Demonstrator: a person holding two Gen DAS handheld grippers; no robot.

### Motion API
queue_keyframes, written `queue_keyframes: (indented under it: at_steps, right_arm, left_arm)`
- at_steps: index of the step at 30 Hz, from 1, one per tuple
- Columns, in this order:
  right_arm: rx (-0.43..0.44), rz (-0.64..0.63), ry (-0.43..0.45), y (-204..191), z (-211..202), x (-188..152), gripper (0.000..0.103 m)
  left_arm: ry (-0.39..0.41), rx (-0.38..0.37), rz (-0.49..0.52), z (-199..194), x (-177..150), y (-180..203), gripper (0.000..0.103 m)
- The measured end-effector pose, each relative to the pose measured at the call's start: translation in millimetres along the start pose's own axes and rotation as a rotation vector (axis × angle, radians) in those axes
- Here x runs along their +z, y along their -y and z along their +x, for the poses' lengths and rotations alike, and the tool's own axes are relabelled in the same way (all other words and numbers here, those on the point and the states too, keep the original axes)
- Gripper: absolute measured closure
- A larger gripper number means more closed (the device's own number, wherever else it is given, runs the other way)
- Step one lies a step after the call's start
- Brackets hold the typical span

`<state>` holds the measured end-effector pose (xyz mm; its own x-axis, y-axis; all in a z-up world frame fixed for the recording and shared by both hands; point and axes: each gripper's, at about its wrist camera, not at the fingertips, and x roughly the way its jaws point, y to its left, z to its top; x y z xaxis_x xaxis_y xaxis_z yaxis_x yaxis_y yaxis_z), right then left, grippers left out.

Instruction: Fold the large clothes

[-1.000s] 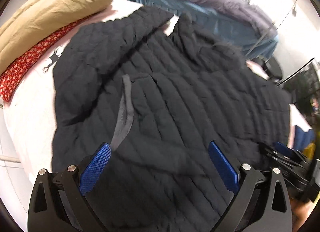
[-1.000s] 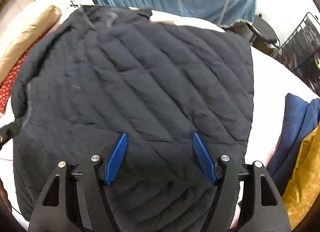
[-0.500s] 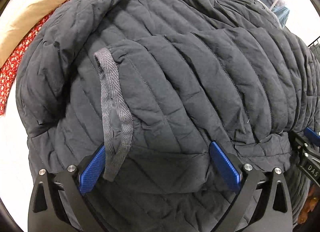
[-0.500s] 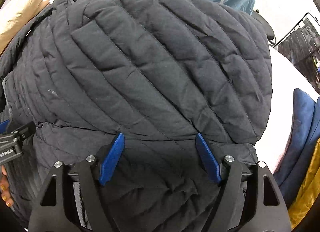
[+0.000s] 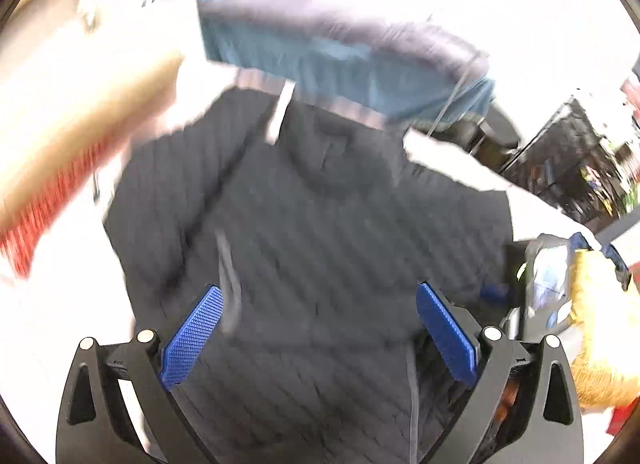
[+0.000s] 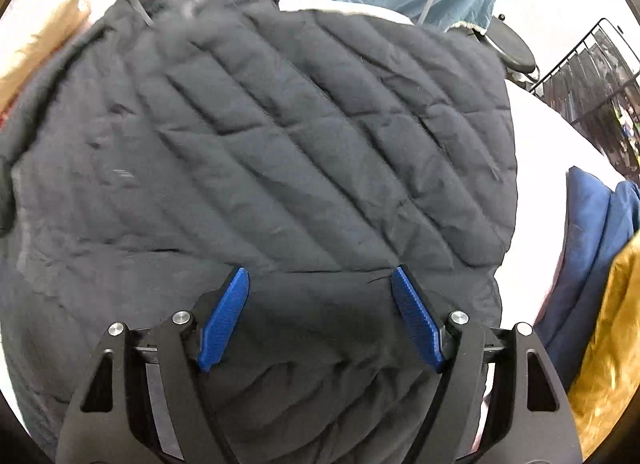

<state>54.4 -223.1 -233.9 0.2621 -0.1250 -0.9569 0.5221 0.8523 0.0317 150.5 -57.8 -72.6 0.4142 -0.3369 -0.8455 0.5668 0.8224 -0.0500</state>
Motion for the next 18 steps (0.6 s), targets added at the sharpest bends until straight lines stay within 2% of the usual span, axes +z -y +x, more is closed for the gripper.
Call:
queue_keyframes:
  at_steps: [3, 4, 5, 8, 11, 15, 18]
  right_arm:
    - [0.068, 0.012, 0.032, -5.3, -30.5, -10.2, 0.029]
    - [0.087, 0.010, 0.043, -6.5, -40.9, -13.8, 0.029]
    - [0.110, 0.006, 0.057, -7.4, -53.3, -18.4, 0.029]
    - [0.139, 0.012, 0.082, -5.5, -83.0, -31.0, 0.029]
    - [0.156, 0.036, 0.086, 4.0, -101.7, -44.2, 0.029]
    - [0.139, 0.064, 0.061, 18.9, -109.7, -60.4, 0.029]
    - [0.119, 0.072, 0.033, 25.8, -109.9, -70.8, 0.029]
  left_arm:
    - [0.114, 0.110, 0.152, -16.1, 35.2, 5.2, 0.007]
    - [0.133, 0.145, 0.170, -16.0, 41.2, 0.8, 0.007]
    - [0.145, 0.212, 0.180, -5.5, 55.3, -7.0, 0.007]
    - [0.062, 0.292, 0.127, 35.4, 81.7, -44.4, 0.007]
    - [-0.028, 0.318, 0.079, 85.4, 90.2, -75.8, 0.008]
    - [-0.117, 0.347, 0.109, 143.7, 85.8, -89.1, 0.019]
    - [-0.168, 0.377, 0.109, 179.0, 82.4, -95.7, 0.023]
